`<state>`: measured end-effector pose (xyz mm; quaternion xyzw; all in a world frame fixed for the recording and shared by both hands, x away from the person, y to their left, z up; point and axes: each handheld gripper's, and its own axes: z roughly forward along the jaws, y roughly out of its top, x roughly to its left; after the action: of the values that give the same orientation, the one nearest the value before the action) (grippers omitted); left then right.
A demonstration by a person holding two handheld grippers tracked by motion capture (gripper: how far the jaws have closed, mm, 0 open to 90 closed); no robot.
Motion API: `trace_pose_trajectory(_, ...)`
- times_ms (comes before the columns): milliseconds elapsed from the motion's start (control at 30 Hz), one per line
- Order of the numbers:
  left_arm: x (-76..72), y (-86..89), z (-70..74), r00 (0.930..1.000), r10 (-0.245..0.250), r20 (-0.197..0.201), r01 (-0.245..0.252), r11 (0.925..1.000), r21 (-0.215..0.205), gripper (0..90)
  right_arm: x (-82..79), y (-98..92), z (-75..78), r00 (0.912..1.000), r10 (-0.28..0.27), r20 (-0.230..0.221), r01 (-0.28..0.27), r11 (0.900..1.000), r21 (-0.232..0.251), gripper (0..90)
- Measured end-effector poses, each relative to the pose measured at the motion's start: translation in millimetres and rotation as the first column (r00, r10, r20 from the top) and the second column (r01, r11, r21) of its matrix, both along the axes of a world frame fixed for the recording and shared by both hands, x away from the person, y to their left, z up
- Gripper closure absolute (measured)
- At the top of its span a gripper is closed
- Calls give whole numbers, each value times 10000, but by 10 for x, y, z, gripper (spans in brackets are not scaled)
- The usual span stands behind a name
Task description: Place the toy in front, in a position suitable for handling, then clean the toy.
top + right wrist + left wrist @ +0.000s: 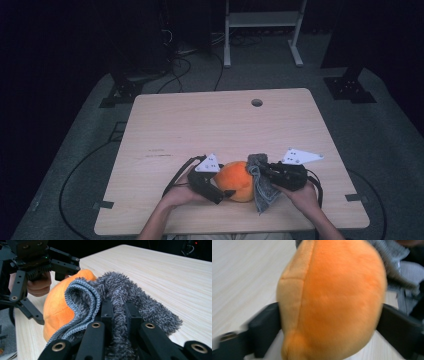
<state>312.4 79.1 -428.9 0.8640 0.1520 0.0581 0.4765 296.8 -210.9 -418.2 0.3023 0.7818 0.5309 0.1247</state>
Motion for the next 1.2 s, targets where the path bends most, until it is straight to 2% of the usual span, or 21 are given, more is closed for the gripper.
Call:
trace_pose_trajectory(67, -14, 4, 83, 9998, 168, 85, -167, 9997, -182, 249, -12, -65, 45, 9998, -177, 101, 177, 9998, 85, 797)
trace_pose_trajectory(133, -38, 0, 180, 9987, 373, 336, -367, 9992, -174, 282, -63, -99, 162, 9981, -195, 578, 185, 9997, 178, 798)
trace_pose_trajectory(200, -41, -25, 229, 9975, 618, 338, -625, 9978, 204, 301, -146, -62, 303, 9941, 131, 1074, -185, 9986, 500, 798)
trace_pose_trajectory(233, -43, -33, 237, 9976, 652, 236, -657, 9975, 243, 308, -188, -12, 366, 9905, 319, 1337, -397, 9976, 560, 798)
trace_pose_trajectory(300, -67, -54, 242, 9978, 575, 341, -583, 9980, 246, 320, -238, 137, 455, 9827, 808, 1669, -884, 9953, 386, 798)
trace_pose_trajectory(367, -81, -60, 260, 9985, 425, 346, -430, 9990, 139, 327, -247, 309, 475, 9763, 1172, 1821, -1172, 9931, -112, 798)
trace_pose_trajectory(433, -83, -52, 274, 9986, 375, 382, -380, 9992, 142, 350, -200, 432, 417, 9744, 1279, 1848, -1181, 9910, -633, 799)
trace_pose_trajectory(467, -75, -37, 271, 9984, 386, 412, -396, 9989, 237, 360, -179, 438, 394, 9757, 1200, 1832, -1097, 9918, -652, 799)
trace_pose_trajectory(500, -59, -14, 262, 9988, 366, 340, -370, 9992, 113, 370, -147, 428, 362, 9770, 1122, 1811, -1007, 9924, -713, 799)
trace_pose_trajectory(533, -48, -1, 256, 9990, 372, 233, -374, 9993, 48, 375, -132, 401, 326, 9791, 1052, 1743, -953, 9934, -644, 799)
trace_pose_trajectory(667, -36, -15, 253, 9992, 351, 212, -351, 9994, -26, 376, -96, 231, 238, 9857, 572, 1582, -517, 9979, -389, 799)
trace_pose_trajectory(833, -32, -10, 260, 9992, 347, 205, -345, 9993, -124, 369, -59, 15, 150, 9918, -104, 1272, 181, 9981, -597, 799)
trace_pose_trajectory(867, -24, -24, 244, 9992, 376, 112, -374, 9991, -183, 328, -53, -13, 114, 9932, -122, 1160, 195, 9979, -621, 798)
trace_pose_trajectory(900, -7, -37, 223, 9987, 484, -131, -488, 9983, -309, 233, -53, -34, 77, 9946, -153, 1026, 225, 9973, -695, 798)
trace_pose_trajectory(933, 4, -42, 208, 9982, 547, -245, -555, 9979, -342, 183, -53, -46, 56, 9949, -194, 994, 270, 9968, -755, 798)
trace_pose_trajectory(1033, 15, -70, 153, 9972, 723, -169, -731, 9959, -527, 202, -52, -97, 53, 9956, -269, 897, 338, 9965, -760, 798)
trace_pose_trajectory(1100, 6, -103, 128, 9962, 868, 61, -861, 9934, -759, 223, -81, -123, 86, 9946, -334, 981, 394, 9974, -603, 798)
trace_pose_trajectory(1200, -21, -182, 100, 9945, 1005, 310, -971, 9907, -950, 228, -207, -73, 253, 9883, 217, 1510, -163, 9992, -370, 797)
